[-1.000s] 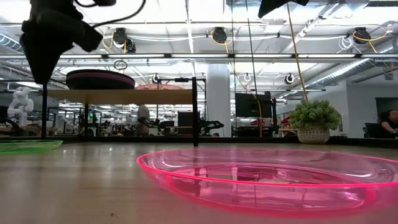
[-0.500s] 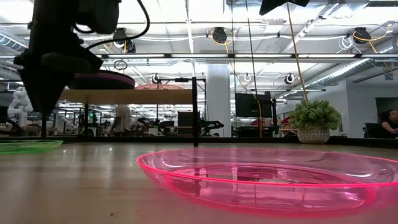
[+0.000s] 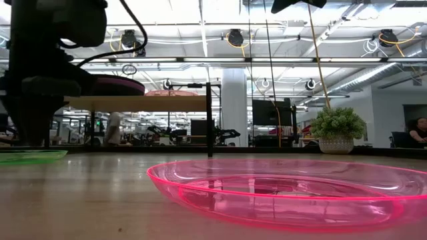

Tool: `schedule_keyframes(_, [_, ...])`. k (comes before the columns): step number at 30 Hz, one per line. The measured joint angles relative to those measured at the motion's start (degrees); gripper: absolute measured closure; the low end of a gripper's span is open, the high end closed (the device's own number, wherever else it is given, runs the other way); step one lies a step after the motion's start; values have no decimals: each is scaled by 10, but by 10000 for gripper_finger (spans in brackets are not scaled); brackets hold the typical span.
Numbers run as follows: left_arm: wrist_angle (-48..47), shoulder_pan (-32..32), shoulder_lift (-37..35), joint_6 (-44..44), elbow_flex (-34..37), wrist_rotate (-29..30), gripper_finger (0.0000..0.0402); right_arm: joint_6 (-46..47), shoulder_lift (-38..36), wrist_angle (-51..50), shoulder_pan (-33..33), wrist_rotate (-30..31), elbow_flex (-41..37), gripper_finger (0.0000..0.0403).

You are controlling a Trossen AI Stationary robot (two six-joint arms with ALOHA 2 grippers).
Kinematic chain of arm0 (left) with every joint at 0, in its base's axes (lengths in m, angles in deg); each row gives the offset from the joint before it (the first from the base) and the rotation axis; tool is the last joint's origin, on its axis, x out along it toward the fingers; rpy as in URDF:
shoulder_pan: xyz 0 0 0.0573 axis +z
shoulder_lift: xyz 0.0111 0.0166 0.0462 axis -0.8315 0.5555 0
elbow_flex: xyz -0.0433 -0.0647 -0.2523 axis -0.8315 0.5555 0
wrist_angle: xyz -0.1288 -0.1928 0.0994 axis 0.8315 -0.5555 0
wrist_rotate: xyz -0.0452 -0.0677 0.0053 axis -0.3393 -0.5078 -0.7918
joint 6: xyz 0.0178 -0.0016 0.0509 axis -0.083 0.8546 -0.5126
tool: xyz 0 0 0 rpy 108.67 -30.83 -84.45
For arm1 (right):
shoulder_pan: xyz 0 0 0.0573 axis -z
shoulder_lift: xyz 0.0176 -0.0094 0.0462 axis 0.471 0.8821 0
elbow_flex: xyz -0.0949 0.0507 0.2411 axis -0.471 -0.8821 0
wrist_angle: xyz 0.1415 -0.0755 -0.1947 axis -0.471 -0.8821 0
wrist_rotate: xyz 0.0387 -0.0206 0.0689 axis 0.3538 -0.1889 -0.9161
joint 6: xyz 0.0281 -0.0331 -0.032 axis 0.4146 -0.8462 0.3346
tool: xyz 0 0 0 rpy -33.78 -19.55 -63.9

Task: Place and stack plates onto a shelf
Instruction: Stack the green plate on the pink plate

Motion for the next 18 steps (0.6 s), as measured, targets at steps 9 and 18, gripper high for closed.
schedule_keyframes(9, [11,-30,0,19,5,27,231,0,0,12,0,0,0,403])
schedule_keyframes(18, [12,-48,15,24,5,38,249,6,0,12,0,-45,0,403])
